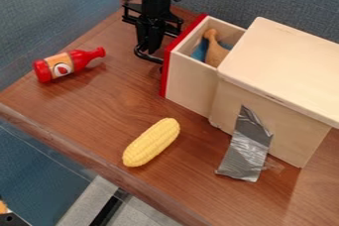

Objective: Holding nothing open the draw

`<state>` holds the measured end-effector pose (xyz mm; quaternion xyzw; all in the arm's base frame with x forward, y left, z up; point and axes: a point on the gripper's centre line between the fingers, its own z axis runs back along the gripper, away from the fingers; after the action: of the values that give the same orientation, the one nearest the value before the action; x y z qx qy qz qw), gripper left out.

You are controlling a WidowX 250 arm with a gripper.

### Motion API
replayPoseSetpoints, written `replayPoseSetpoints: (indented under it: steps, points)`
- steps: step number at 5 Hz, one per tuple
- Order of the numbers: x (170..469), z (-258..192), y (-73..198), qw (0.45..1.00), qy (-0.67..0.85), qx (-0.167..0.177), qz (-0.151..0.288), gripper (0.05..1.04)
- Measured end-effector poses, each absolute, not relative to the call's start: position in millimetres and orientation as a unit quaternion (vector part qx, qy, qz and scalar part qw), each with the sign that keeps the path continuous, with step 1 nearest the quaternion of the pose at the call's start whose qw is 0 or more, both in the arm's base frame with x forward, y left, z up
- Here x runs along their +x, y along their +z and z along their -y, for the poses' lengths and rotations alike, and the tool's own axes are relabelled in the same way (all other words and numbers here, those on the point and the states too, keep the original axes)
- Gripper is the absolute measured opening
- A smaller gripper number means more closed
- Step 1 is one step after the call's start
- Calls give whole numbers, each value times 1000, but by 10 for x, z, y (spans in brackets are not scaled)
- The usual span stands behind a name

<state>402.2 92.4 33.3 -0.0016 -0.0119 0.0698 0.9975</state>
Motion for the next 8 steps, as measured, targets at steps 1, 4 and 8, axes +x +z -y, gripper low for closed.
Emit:
replayPoseSetpoints:
  steps: [1, 4, 8]
  points:
    - [4020, -924, 331, 998, 67, -2, 10, 137]
    - [4020, -959, 336, 998, 66, -1, 10, 137]
    - [3983, -1074, 336, 998, 65, 12, 5, 167]
